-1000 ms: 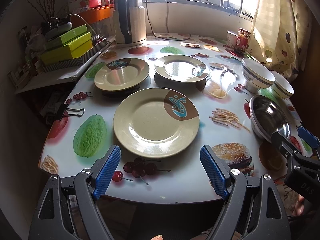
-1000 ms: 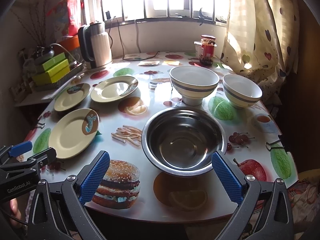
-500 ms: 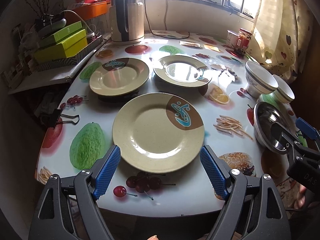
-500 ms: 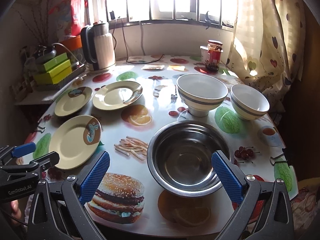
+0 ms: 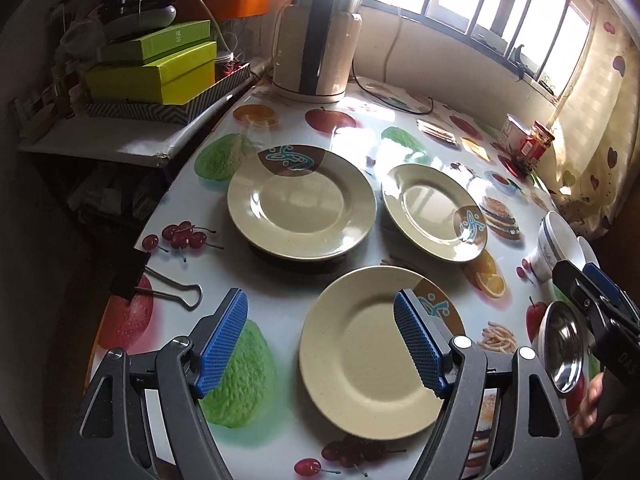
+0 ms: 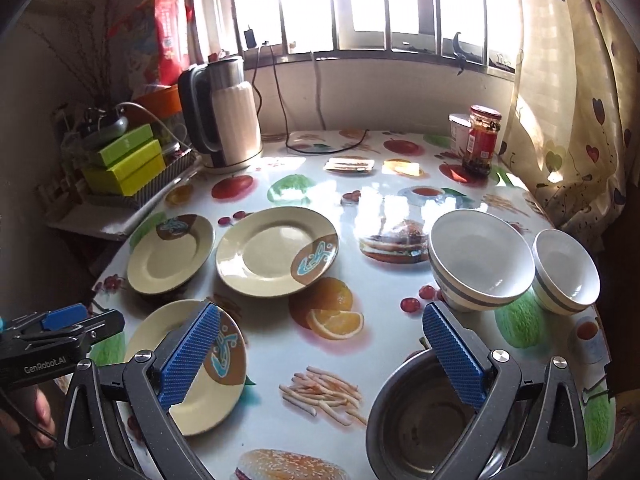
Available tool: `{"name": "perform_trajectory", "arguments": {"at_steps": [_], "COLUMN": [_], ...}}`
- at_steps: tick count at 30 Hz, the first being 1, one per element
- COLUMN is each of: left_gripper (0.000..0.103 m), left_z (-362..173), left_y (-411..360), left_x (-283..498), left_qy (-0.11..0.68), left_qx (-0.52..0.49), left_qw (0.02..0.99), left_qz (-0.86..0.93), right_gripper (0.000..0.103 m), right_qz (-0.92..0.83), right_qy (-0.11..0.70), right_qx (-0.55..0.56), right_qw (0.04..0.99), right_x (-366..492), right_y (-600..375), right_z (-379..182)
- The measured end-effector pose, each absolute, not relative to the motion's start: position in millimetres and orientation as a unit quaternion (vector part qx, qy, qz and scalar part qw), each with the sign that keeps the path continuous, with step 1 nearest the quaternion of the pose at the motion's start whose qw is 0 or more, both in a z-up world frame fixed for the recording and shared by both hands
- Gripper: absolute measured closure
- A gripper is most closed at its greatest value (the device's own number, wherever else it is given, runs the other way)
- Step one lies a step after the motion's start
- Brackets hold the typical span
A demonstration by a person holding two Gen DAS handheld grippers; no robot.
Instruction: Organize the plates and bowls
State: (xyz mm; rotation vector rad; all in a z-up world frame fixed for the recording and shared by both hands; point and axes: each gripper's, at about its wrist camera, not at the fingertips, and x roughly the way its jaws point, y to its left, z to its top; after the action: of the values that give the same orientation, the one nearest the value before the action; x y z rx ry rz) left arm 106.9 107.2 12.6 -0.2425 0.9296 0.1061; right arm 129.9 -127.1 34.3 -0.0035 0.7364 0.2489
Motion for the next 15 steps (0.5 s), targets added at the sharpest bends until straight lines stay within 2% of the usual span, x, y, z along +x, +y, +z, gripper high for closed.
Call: {"name": "perform_trajectory", "arguments": {"at_steps": [2, 9, 13, 15], "left_gripper": [0.029, 0.045, 0.052, 0.054], "left_z": [15, 8, -1, -7], "left_y": [120, 163, 179, 185], "left_x": [114, 137, 148, 154], "left_qy": [0.446, 0.451, 0.454, 0.456], "left_qx": [-0.119, -0.153, -0.166, -0.168], "left_qw": [0.885, 0.876, 0.871, 0.869], "left_qz": [0.066, 0.080, 0.091, 0.091], "right_gripper": [0.004, 0.023, 0.029, 0.042], "right_qz": [0.135, 0.188, 0.211, 0.220], "right_qy": [0.355, 0.363, 0.379, 0.396], "right_qx": [0.004, -0.007, 0.000, 0.006], "right_qw": [0.925, 0.913, 0.901, 0.891], "right_x": [142, 191, 219, 232], "right_y": [-114, -60, -39, -30], "right_z": [39, 42, 36, 29]}}
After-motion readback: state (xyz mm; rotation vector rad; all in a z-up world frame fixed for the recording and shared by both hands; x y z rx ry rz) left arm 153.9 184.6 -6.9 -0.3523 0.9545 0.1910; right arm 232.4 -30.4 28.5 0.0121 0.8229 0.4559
